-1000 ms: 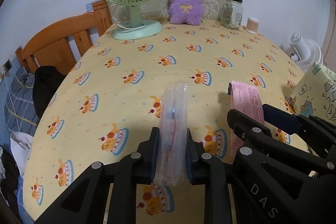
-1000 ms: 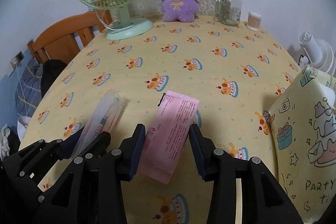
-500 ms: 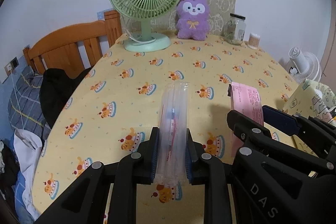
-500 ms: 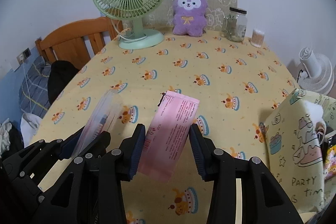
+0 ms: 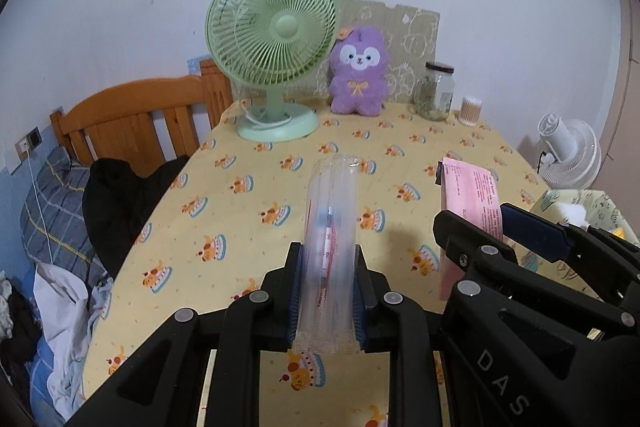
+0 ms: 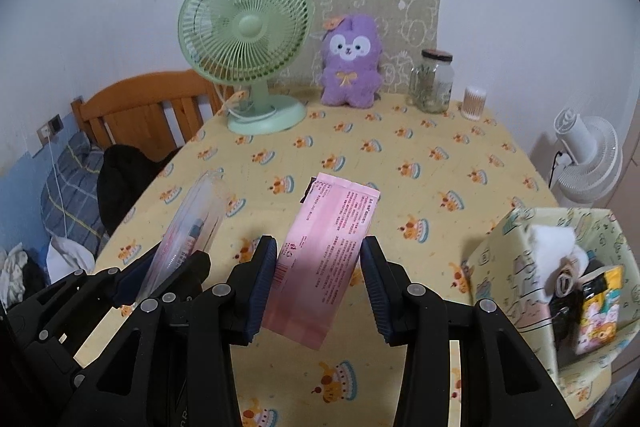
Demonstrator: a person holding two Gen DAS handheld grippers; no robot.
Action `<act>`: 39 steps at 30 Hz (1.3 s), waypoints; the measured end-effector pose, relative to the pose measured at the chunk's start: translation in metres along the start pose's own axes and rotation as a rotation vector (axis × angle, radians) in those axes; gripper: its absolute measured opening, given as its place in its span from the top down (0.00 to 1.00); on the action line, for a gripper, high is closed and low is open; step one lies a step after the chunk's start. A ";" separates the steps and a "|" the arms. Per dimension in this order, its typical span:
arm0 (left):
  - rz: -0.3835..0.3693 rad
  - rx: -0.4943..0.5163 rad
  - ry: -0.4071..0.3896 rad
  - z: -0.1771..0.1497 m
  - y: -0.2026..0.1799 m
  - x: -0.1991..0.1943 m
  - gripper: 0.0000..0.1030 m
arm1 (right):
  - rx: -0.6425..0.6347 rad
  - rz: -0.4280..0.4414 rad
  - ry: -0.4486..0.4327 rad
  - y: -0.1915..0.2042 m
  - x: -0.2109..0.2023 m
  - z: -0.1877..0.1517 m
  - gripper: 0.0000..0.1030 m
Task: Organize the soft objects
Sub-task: 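Lift the pen tube and pink packet and carry them over the patterned box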
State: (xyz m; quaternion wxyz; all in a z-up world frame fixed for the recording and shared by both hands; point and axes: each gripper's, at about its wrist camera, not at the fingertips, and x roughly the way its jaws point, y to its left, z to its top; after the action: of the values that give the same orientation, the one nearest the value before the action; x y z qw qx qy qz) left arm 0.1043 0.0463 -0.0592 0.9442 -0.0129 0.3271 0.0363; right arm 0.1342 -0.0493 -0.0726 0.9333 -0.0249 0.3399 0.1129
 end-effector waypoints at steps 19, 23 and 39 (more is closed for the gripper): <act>0.008 0.023 -0.104 0.026 -0.028 -0.039 0.80 | 0.002 0.013 -0.113 -0.024 -0.050 0.023 0.55; 0.000 0.024 -0.115 0.029 -0.034 -0.041 0.80 | 0.002 0.006 -0.128 -0.033 -0.057 0.025 0.55; -0.056 0.043 -0.139 0.033 -0.085 -0.042 0.80 | 0.009 -0.047 -0.159 -0.080 -0.072 0.024 0.55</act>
State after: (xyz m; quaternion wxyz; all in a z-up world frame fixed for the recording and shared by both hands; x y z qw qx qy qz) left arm 0.0985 -0.0397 -0.0071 0.9653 0.0010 0.2611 0.0036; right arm 0.1142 -0.1380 -0.0103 0.9598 -0.0198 0.2646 0.0912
